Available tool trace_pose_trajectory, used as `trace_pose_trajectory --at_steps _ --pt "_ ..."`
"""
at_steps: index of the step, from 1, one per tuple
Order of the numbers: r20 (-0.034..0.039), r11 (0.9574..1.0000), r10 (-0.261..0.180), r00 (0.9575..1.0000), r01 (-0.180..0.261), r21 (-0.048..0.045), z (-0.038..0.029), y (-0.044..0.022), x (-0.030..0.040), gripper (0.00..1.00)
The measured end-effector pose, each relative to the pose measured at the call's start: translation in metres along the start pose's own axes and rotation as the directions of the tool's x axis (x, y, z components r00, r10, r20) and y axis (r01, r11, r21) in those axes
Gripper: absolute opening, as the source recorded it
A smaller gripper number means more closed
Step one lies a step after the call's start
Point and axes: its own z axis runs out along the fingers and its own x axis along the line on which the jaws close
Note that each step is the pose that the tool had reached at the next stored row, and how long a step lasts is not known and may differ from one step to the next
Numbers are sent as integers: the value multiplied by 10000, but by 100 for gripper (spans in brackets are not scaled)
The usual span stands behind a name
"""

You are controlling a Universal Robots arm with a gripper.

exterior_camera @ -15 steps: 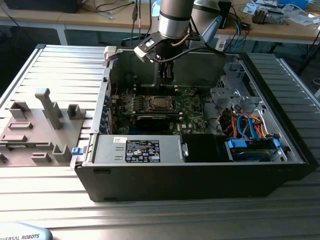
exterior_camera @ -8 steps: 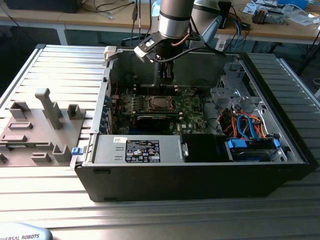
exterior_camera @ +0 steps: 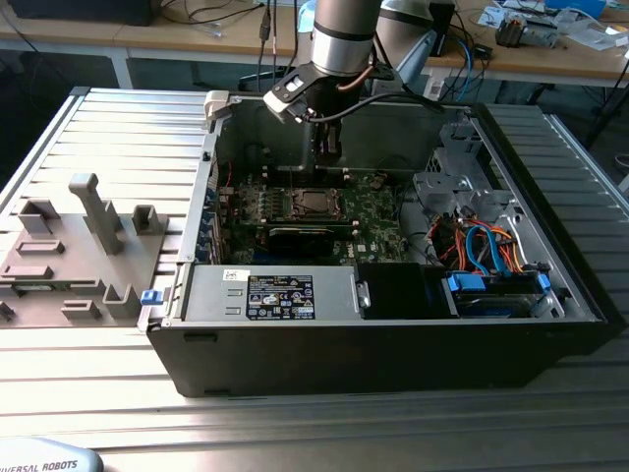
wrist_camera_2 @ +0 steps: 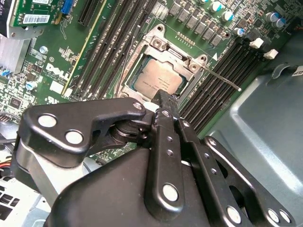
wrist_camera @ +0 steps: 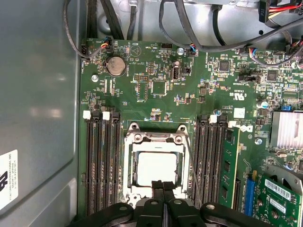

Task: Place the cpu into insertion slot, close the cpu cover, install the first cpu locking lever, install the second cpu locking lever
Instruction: 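Install the first cpu locking lever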

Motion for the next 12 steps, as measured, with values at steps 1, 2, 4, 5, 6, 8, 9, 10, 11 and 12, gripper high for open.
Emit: trace_pose_trajectory --at_steps 1,2,4,5,6,8,9,10,11,12 --pt "0 10000 -2 10000 2 0 0 0 0 11" --pt "0 10000 -4 10000 4 0 0 0 0 11" --pt "0 10000 -6 10000 6 -1 0 0 0 11" --pt "0 10000 -15 10000 15 -1 0 0 0 11" --pt "3 10000 -67 10000 67 -4 0 0 0 11" --pt "14 9998 -217 9998 217 -11 0 0 0 11" --pt "18 9996 -291 9996 291 -15 0 0 0 11" --pt "25 9993 -372 9993 372 -19 0 0 0 11" --pt "29 9990 -454 9990 454 -23 0 0 0 11" --pt "37 9984 -569 9984 569 -29 0 0 0 11"
